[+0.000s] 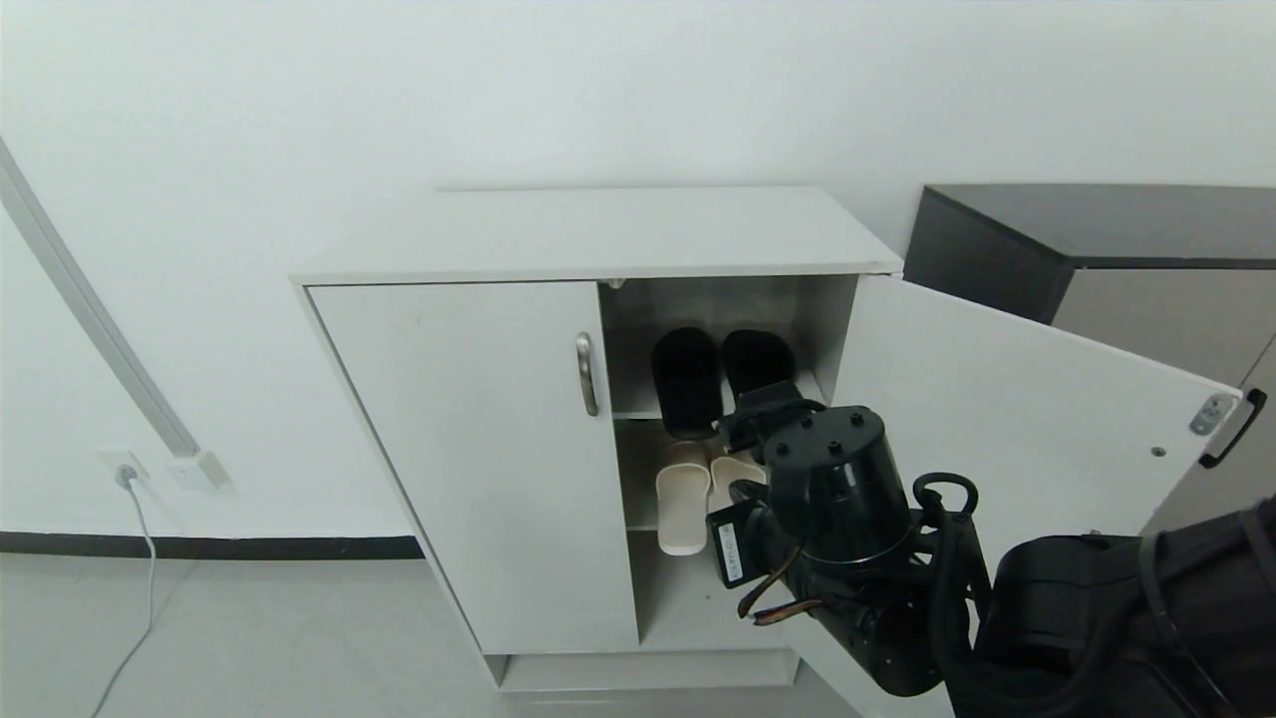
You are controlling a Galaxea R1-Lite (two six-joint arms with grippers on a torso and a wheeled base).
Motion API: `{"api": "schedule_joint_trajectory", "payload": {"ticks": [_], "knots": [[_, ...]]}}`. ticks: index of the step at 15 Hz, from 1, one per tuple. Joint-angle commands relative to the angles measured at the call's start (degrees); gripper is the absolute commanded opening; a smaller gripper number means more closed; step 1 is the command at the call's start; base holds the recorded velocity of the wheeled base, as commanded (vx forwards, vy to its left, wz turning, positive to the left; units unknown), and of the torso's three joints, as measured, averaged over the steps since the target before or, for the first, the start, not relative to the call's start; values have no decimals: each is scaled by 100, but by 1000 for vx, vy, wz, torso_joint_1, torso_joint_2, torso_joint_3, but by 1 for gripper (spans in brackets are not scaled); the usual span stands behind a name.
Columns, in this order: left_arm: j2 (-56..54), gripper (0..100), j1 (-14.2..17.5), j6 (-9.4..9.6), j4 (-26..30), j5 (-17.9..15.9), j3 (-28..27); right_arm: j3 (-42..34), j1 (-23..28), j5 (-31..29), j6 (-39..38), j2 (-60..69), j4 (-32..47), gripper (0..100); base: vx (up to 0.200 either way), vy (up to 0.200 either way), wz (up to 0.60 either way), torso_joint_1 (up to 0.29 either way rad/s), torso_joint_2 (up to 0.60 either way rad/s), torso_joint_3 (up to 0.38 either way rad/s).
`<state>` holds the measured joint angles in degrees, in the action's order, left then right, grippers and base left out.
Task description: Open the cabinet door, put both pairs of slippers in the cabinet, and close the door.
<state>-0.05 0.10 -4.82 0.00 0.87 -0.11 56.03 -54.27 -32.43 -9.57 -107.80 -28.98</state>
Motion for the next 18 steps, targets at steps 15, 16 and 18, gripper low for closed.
{"api": "schedule_joint_trajectory", "payload": {"ticks": [15, 16, 18], "knots": [[5, 0, -1, -2, 0, 1, -7, -127, -4, -18, 43, 128, -38, 0, 0, 0, 0, 194, -511, -315], [5, 0, -1, -2, 0, 1, 2, -127, -4, -18, 43, 119, -38, 0, 0, 0, 0, 251, -564, -325], [5, 0, -1, -2, 0, 1, -7, -127, -4, -18, 43, 119, -38, 0, 0, 0, 0, 259, -583, -327]]}}
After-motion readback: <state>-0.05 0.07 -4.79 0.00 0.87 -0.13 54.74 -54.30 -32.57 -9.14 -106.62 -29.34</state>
